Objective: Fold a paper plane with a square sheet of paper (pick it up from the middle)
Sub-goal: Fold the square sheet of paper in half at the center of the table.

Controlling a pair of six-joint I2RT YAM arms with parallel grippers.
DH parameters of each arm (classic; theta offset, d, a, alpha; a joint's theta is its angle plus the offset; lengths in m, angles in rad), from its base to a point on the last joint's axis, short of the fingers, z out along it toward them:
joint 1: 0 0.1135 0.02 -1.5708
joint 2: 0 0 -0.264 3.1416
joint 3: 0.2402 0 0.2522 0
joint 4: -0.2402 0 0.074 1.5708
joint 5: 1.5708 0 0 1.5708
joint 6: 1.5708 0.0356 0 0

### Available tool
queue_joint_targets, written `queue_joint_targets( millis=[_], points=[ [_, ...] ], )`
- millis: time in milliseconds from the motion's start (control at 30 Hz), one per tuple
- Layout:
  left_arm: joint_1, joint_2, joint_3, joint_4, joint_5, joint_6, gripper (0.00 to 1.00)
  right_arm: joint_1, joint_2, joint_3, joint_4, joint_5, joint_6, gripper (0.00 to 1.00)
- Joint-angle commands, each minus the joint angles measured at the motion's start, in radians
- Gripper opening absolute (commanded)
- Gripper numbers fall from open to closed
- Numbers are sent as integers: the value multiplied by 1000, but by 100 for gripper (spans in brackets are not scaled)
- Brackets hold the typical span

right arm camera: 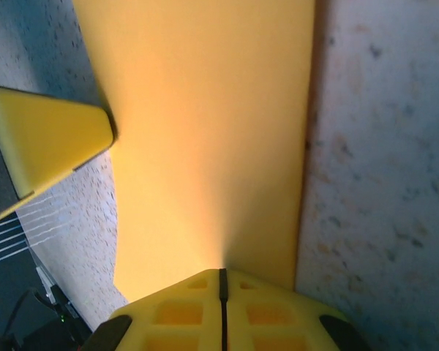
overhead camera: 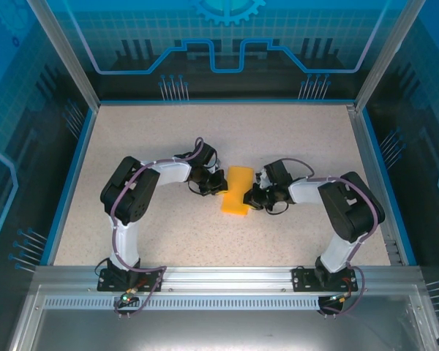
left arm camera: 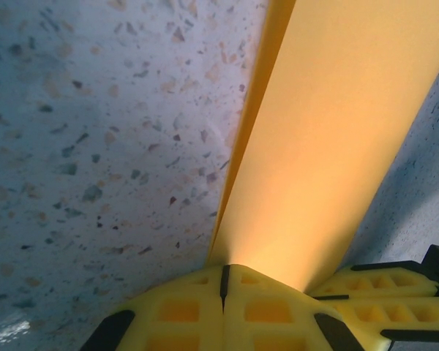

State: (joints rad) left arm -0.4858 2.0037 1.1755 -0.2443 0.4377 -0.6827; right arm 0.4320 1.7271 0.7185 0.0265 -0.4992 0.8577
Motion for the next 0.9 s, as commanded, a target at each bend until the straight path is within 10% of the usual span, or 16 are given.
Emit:
queue_joint_targets(
  millis=[0,867],
  points=[
    [-13,96,-77,-163,-153,-28,2,12,-15,-61,-150,-21,-66,7],
    [-22,95,-75,-149,-164,-37,2,80,-10,3,-139,6,-101,7]
  ],
)
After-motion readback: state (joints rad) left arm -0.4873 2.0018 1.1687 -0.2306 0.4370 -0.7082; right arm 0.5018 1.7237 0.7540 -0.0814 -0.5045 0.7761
